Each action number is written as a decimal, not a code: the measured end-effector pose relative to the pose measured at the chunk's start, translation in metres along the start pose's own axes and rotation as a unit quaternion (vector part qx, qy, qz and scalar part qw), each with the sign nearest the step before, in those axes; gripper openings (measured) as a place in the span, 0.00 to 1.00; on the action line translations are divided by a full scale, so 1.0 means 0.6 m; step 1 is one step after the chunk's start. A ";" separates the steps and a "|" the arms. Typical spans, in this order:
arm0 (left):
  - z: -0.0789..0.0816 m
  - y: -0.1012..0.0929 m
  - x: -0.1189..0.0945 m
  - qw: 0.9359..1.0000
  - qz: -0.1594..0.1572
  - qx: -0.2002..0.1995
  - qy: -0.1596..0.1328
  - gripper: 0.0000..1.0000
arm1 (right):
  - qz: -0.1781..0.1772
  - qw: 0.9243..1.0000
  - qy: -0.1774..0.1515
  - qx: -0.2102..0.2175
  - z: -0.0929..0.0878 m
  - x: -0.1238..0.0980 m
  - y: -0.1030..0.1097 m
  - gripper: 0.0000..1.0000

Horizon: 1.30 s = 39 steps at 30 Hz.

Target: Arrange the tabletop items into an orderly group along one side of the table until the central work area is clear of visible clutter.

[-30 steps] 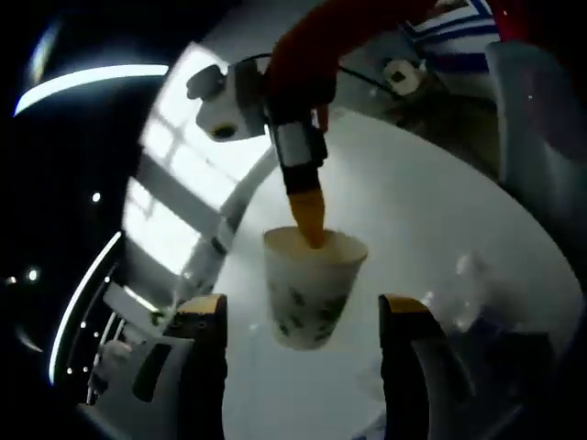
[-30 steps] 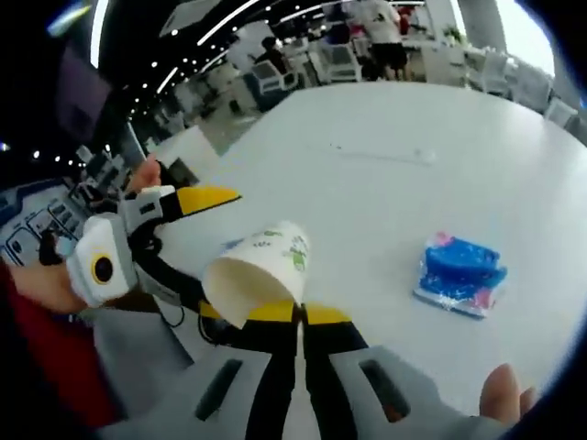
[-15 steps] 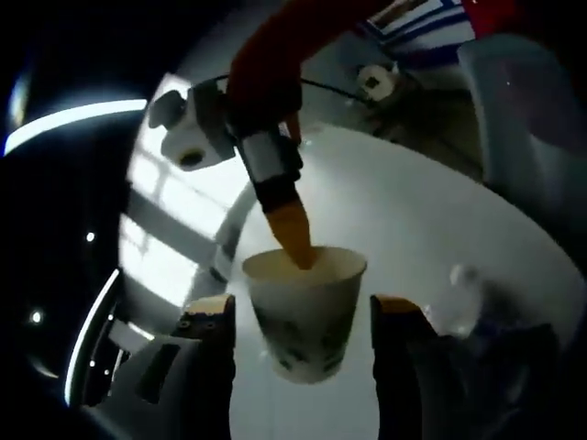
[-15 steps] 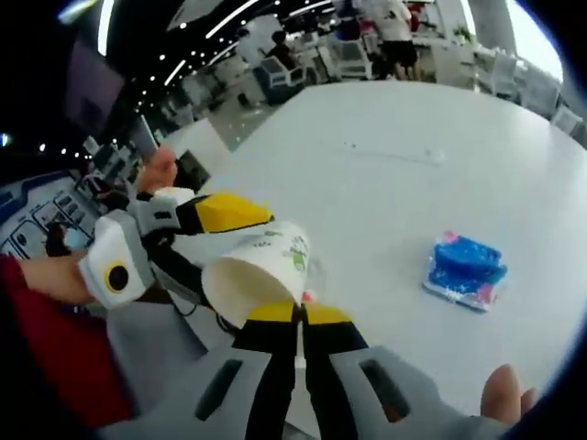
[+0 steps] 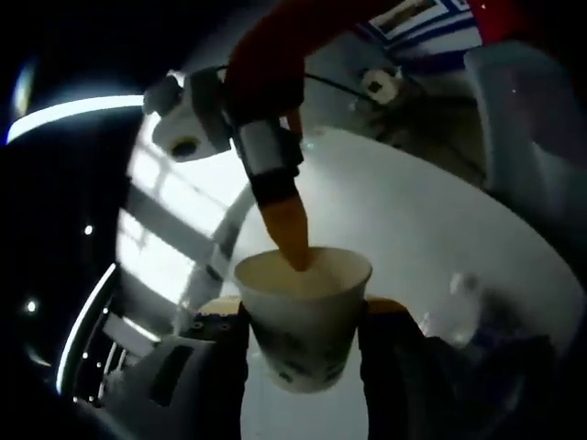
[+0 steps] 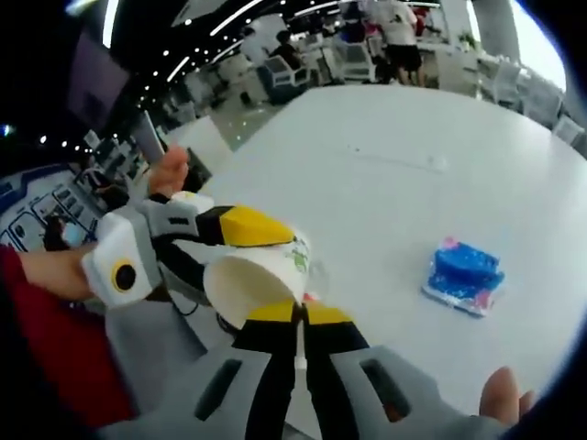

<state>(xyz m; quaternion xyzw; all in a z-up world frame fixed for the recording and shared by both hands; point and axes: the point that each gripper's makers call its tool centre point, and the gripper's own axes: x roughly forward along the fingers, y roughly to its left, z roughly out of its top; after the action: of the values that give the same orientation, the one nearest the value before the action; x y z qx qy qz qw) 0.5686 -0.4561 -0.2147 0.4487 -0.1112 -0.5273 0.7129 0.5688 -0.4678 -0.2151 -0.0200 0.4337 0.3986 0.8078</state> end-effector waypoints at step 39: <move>-0.108 0.078 -0.113 0.922 0.098 -0.373 -0.026 0.42 | 0.024 0.952 -0.263 -0.154 0.096 0.003 0.067 0.66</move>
<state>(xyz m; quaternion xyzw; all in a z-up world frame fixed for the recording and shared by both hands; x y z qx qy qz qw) 0.6118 -0.3624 -0.1949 0.1233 0.0309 -0.4695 0.8737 0.5822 -0.4172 -0.1680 -0.0283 0.1400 0.4710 0.8705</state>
